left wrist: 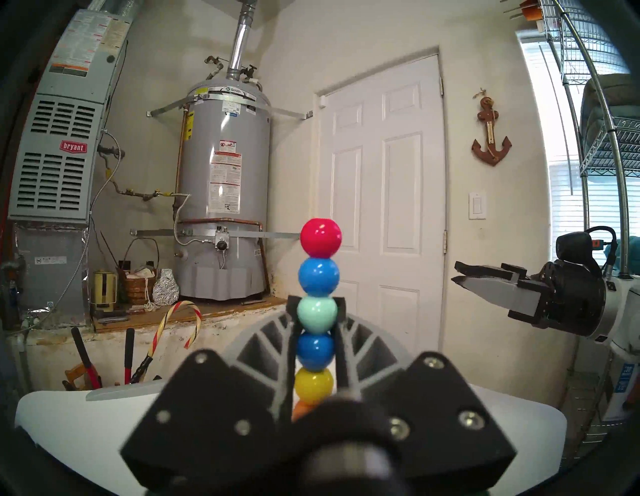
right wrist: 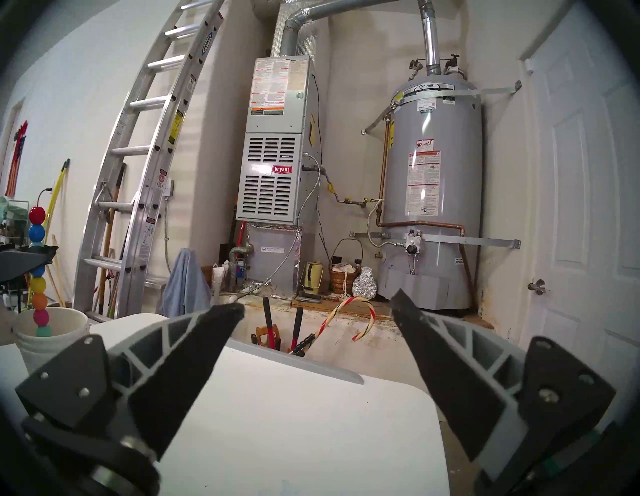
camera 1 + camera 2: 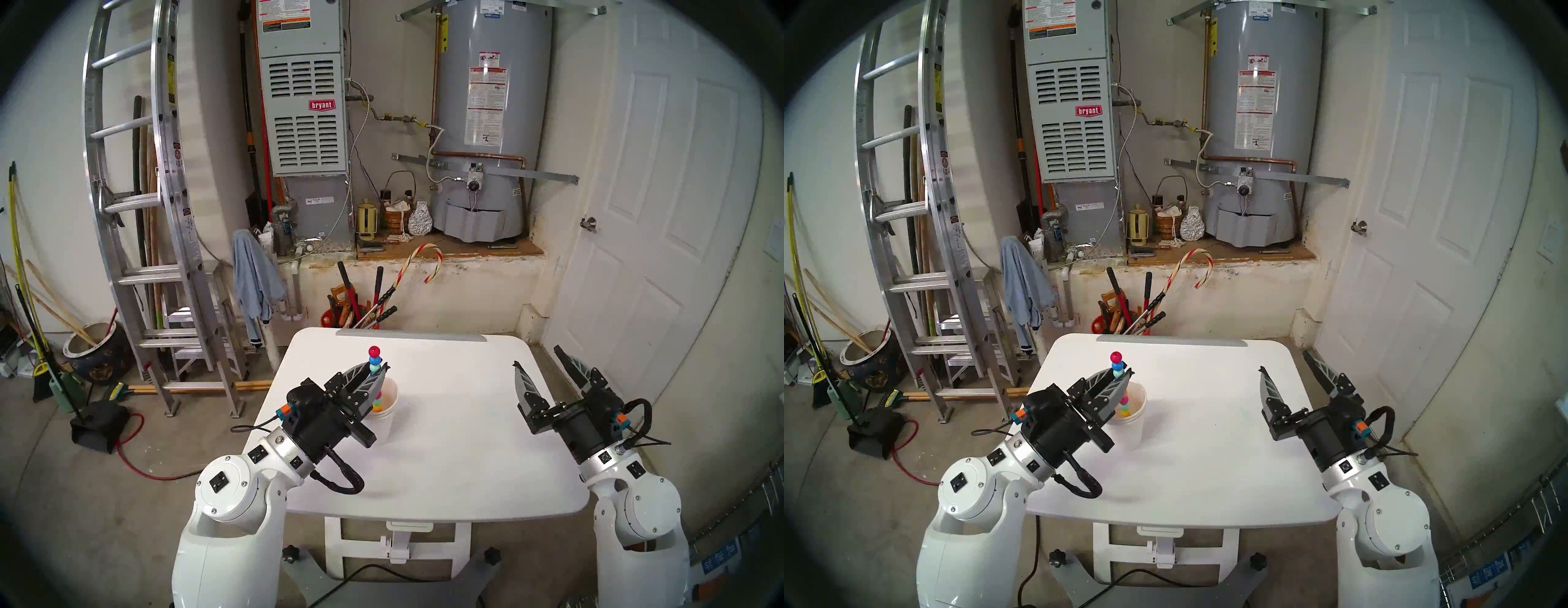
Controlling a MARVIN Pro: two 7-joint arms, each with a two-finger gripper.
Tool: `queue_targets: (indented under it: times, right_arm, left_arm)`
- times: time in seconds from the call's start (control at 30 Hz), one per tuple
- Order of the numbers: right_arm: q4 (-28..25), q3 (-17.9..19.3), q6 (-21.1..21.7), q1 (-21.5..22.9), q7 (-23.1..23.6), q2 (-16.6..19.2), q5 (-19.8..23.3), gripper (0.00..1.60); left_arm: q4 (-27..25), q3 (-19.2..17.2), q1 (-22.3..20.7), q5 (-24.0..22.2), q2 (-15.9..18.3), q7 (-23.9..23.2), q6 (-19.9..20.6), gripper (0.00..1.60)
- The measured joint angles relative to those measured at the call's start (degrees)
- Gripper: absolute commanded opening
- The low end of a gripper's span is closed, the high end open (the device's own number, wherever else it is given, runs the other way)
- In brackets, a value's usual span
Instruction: Switch the marker to another color
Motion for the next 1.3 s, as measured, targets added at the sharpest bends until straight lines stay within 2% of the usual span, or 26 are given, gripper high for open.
queue_targets:
  times: [0.17, 0.3, 0.37, 0.4, 0.6, 0.7, 0.97, 1.0, 1.07, 1.3]
  right_arm:
    - [0.06, -0.02, -0.09, 0.03, -0.12, -0.01, -0.17, 1.6]
    - [0.12, -0.09, -0.17, 0.04, -0.19, -0.02, -0.3, 1.6]
    - [0.15, -0.17, -0.21, 0.05, -0.24, -0.03, -0.42, 1.6]
    - [0.16, -0.19, -0.23, 0.05, -0.26, -0.03, -0.46, 1.6]
    - [0.17, -0.35, -0.31, 0.05, -0.37, -0.06, -0.68, 1.6]
    - [0.14, -0.4, -0.31, 0.05, -0.4, -0.07, -0.72, 1.6]
    - [0.16, -0.61, -0.31, 0.07, -0.5, -0.09, -0.93, 1.6]
    - [0.19, -0.64, -0.31, 0.08, -0.51, -0.09, -0.97, 1.6]
    - [0.26, -0.66, -0.33, 0.11, -0.54, -0.09, -1.02, 1.6]
    - [0.45, -0.65, -0.48, 0.15, -0.6, -0.09, -1.06, 1.6]
  left_arm:
    - [0.0, -0.24, 0.12, -0.08, -0.01, -0.3, 0.0, 0.76]
    - [0.0, -0.55, 0.35, -0.11, -0.02, -0.46, -0.01, 0.8]
    - [0.0, -0.81, 0.56, -0.12, -0.04, -0.56, -0.02, 0.95]
    - [0.0, -0.88, 0.62, -0.13, -0.05, -0.59, -0.02, 1.09]
    - [0.0, -1.29, 1.04, -0.17, -0.15, -0.9, -0.02, 1.18]
    - [0.0, -1.36, 1.15, -0.17, -0.22, -0.98, -0.02, 1.34]
    - [-0.04, -1.41, 1.22, -0.08, -0.41, -1.14, -0.02, 1.42]
    - [-0.08, -1.43, 1.18, -0.06, -0.43, -1.14, -0.02, 1.44]
    - [-0.22, -1.52, 1.1, -0.04, -0.48, -1.11, -0.01, 1.6]
    - [-1.17, -2.52, 1.15, -0.29, -0.52, -1.07, 0.05, 1.6]
